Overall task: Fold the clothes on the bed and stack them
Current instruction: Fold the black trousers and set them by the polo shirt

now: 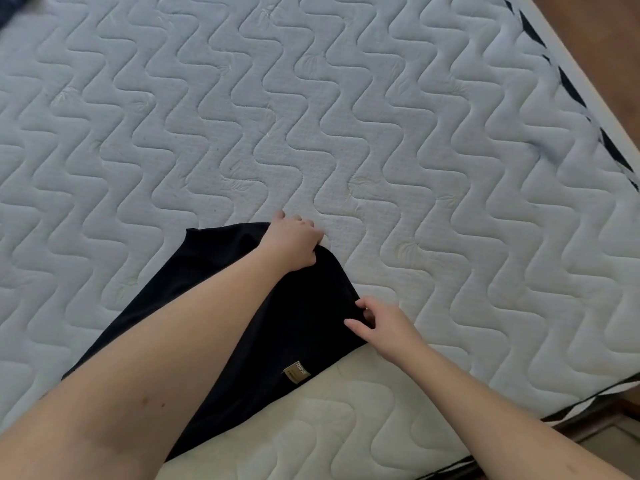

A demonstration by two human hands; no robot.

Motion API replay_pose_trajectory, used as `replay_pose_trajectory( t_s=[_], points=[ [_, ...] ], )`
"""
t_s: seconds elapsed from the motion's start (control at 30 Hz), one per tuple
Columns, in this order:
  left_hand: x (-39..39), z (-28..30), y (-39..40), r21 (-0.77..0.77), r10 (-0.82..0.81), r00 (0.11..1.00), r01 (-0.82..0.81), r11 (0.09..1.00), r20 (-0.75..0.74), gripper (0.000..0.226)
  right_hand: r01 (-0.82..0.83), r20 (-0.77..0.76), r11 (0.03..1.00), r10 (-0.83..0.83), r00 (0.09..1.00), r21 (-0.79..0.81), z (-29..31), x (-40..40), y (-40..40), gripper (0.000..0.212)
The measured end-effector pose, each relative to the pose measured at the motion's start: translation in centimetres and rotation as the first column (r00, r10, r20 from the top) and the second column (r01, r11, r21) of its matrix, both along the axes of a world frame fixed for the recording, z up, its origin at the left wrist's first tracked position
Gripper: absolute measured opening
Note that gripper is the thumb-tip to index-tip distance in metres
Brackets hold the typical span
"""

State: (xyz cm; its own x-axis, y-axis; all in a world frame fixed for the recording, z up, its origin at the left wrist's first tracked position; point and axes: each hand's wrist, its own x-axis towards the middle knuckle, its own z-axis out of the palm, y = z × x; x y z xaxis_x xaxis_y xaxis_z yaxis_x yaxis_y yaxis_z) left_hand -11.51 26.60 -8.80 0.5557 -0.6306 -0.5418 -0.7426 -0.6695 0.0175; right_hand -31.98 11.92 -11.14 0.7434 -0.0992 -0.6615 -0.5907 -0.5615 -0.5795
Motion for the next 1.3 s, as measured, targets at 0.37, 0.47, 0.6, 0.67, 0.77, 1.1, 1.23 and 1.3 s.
replay_pose_trajectory(
  t_s=[0.37, 0.47, 0.6, 0.67, 0.77, 1.1, 1.23, 1.3],
  points=[
    [4.4, 1.7, -1.8, 0.214, -0.105, 0.990, 0.084, 0.973, 0.090, 0.019, -0.114, 0.001, 0.983, 0.115, 0.993, -0.141, 0.3, -1.5, -0.6, 0.040],
    [5.6, 2.2, -2.9, 0.408, -0.090, 0.993, 0.054, 0.912, 0.071, 0.018, -0.101, 0.037, 0.977, 0.110, 0.993, -0.188, 0.3, -2.0, -0.3, 0.034],
    [7.4, 2.5, -5.1, 0.659, -0.135, 0.991, 0.098, 0.746, 0.005, 0.044, -0.160, 0.053, 0.956, 0.178, 0.983, -0.247, 0.3, -2.5, 0.4, 0.032],
    [8.1, 2.7, -6.0, 0.675, -0.057, 0.997, 0.083, 0.734, -0.061, 0.046, -0.172, 0.040, 0.942, 0.192, 0.981, -0.287, 0.4, -2.6, 0.5, 0.034],
    [9.0, 3.1, -6.7, 0.621, 0.025, 0.993, 0.050, 0.782, -0.112, 0.036, -0.149, -0.006, 0.935, 0.156, 0.988, -0.321, 0.6, -2.9, 0.2, 0.039],
    [8.5, 2.3, -1.8, 0.109, 0.280, 0.932, -0.261, 0.959, -0.231, 0.041, 0.091, -0.014, 0.977, -0.095, 0.995, -0.192, 1.0, -2.3, 0.2, 0.025],
    [8.5, 1.3, 1.5, 0.086, 0.331, 0.878, -0.322, 0.943, -0.345, 0.052, 0.091, -0.047, 0.989, -0.097, 0.994, -0.114, 1.1, -2.0, 0.8, 0.043],
    [8.4, 1.1, 2.5, 0.042, 0.323, 0.868, -0.332, 0.942, -0.378, 0.040, 0.079, -0.073, 0.992, -0.086, 0.994, -0.099, 1.1, -1.5, 0.9, 0.044]
  ],
)
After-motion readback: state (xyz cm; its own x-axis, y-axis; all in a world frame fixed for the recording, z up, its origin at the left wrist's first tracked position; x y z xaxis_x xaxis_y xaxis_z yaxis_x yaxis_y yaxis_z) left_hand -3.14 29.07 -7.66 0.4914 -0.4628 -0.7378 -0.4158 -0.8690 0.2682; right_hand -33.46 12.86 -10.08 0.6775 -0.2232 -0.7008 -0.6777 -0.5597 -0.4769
